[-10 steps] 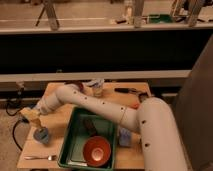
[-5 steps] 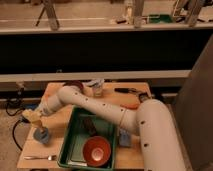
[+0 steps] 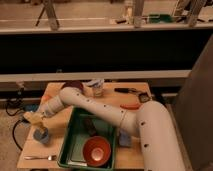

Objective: Place banana in plastic cup

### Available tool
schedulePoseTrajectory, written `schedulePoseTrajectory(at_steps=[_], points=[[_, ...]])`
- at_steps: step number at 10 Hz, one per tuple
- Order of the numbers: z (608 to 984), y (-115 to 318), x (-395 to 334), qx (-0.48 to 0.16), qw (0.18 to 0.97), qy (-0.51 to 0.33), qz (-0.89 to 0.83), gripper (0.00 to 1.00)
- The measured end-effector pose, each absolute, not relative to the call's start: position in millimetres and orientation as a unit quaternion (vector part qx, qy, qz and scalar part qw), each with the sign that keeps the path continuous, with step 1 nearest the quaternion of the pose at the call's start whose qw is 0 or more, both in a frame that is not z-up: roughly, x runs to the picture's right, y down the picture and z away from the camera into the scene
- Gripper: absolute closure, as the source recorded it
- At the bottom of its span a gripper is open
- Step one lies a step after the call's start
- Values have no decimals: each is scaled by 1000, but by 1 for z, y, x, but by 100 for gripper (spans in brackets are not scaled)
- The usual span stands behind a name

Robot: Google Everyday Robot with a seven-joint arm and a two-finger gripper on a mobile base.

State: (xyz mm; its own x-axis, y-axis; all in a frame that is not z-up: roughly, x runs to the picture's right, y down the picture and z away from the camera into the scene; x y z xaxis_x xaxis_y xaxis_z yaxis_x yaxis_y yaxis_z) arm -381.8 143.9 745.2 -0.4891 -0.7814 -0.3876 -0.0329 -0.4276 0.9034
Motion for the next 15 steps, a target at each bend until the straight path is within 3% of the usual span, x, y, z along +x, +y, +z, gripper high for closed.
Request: schedulePoseTrajectory(at_steps=[1, 6, 9, 15], points=[[745, 145, -381, 436, 256, -470, -723, 97], [743, 152, -378, 443, 238, -475, -722, 46], [742, 155, -378, 444, 229, -474, -725, 22], [745, 152, -368, 431, 262, -471, -724, 20]])
